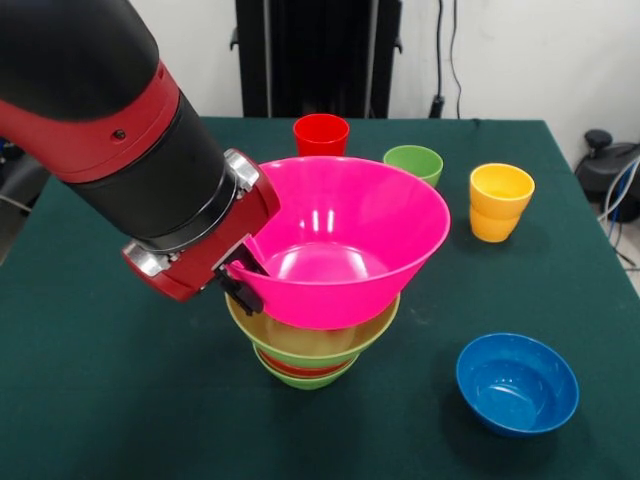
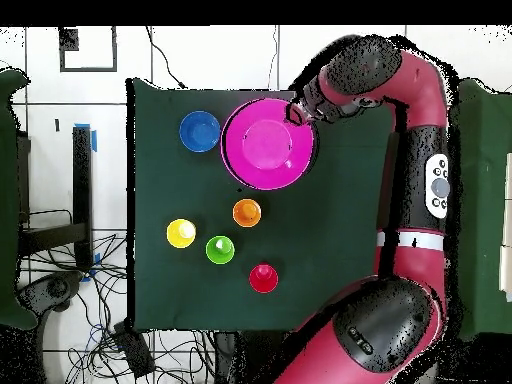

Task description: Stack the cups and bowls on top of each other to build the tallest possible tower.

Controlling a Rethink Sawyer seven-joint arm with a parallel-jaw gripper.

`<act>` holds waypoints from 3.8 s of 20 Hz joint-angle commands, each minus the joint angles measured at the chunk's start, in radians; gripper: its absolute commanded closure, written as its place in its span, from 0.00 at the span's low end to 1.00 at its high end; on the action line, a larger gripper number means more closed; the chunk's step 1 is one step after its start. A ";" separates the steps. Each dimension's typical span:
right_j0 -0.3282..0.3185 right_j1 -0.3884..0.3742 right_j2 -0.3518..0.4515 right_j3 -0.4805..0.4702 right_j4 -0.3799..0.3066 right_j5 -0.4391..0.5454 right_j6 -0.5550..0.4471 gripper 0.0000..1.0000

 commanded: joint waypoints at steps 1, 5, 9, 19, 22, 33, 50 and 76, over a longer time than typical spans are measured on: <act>-0.001 0.024 -0.080 0.069 -0.036 -0.043 -0.228 1.00; -0.001 0.025 -0.080 0.068 -0.043 -0.044 -0.234 1.00; -0.001 0.027 -0.077 0.063 -0.046 -0.049 -0.239 1.00; 0.001 0.035 -0.065 0.046 -0.050 -0.075 -0.255 1.00; 0.000 0.039 -0.061 0.043 -0.049 -0.093 -0.256 1.00; 0.004 0.052 -0.056 0.021 -0.048 -0.099 -0.291 1.00; 0.009 0.043 -0.072 0.015 -0.091 -0.076 -0.338 1.00; 0.013 0.039 -0.066 0.002 -0.095 -0.060 -0.307 0.00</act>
